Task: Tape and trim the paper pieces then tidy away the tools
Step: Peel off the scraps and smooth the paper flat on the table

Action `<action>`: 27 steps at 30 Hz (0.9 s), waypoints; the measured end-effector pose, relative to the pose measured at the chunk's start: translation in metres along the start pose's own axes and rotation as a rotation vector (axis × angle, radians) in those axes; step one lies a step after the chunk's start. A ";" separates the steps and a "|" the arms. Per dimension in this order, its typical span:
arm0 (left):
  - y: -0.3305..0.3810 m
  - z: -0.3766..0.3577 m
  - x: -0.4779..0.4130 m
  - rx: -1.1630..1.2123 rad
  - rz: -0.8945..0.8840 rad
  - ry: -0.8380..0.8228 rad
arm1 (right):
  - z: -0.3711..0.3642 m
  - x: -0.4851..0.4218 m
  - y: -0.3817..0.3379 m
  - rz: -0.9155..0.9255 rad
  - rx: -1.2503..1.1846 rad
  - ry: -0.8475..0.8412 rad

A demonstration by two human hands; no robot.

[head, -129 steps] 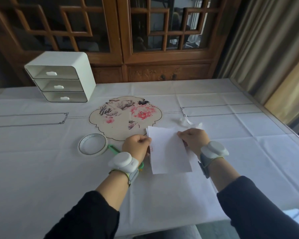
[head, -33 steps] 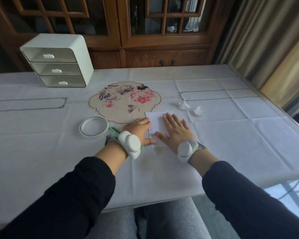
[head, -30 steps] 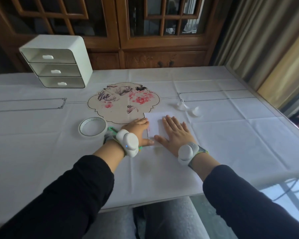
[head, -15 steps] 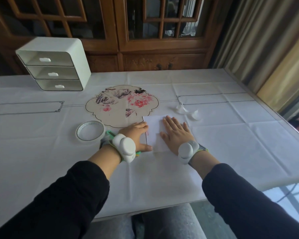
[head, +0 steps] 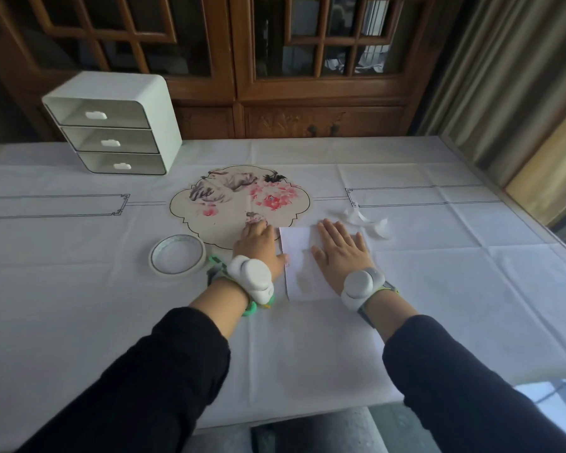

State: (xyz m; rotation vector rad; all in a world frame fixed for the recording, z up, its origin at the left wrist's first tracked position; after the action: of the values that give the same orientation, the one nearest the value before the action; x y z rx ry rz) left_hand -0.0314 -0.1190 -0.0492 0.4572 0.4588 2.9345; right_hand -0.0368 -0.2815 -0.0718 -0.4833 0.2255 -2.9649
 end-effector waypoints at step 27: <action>0.017 -0.005 0.019 0.925 -0.031 0.193 | 0.030 0.021 0.004 0.002 -1.036 0.289</action>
State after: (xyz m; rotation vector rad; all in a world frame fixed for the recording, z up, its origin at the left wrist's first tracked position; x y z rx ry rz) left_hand -0.0520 -0.1334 -0.0433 0.2294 1.8244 2.5638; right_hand -0.0465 -0.2920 -0.0376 -0.1087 1.7896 -2.6595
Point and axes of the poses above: each hand's wrist, its own x-axis away from the middle knuckle, its own z-axis out of the back of the hand, y = z × x, the point moved 3 cm from there along -x, towards the middle knuckle, and after that the axes turned 14 degrees about -y, right-handed, at the moved point
